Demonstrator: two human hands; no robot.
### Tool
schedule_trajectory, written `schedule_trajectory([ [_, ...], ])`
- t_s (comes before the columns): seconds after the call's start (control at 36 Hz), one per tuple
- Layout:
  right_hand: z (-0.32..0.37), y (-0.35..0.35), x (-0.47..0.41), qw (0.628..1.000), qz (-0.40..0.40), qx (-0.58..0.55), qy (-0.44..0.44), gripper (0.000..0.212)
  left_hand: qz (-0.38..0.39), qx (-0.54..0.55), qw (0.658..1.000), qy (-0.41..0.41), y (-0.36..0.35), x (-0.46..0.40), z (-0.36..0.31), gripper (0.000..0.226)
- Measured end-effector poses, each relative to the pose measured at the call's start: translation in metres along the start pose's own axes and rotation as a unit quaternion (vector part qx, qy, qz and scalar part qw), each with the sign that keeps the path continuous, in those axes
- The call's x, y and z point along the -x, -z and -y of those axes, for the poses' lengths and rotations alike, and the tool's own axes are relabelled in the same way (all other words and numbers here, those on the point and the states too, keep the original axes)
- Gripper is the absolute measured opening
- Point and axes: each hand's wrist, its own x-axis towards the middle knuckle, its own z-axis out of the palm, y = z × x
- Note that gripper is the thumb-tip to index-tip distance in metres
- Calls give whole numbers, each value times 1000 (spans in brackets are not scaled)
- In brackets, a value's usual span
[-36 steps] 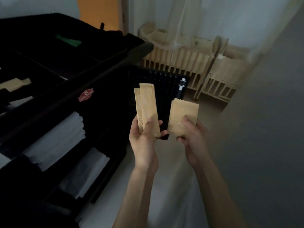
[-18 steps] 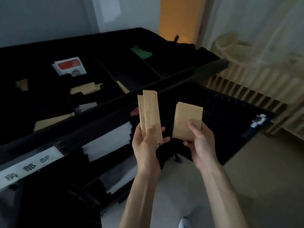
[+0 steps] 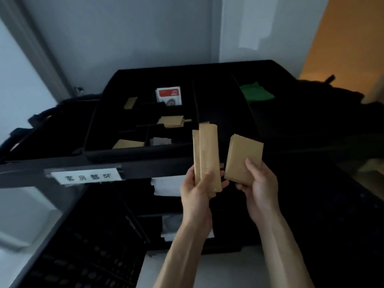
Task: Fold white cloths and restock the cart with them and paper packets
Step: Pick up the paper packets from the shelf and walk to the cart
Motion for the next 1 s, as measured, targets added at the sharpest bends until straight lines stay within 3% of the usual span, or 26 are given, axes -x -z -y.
schedule_trajectory([
  [0.22,-15,-19,-28,999,33,3,-29,14,-36,5,999,-34,15,-19,-8,32],
  [0.33,-16,-23,-45,1000,13,7,-23,13,-55,44,997,-41,19,-34,-8,42],
  [0.42,-15,-27,-59,1000,-7,11,-11,15,-71,74,994,-44,25,-52,-13,37],
  [0.56,-14,-52,-85,1000,-8,14,1,18,-23,101,994,-24,30,-88,-27,42],
  [0.72,-20,-113,-112,997,35,60,36,17,23,84,996,0,41,-127,-52,45],
  [0.86,-31,-162,-134,992,67,93,57,20,20,20,999,-31,71,-163,-87,24],
  [1.0,-55,-203,-148,985,94,133,61,19,-4,-12,999,-53,99,-187,-109,25],
])
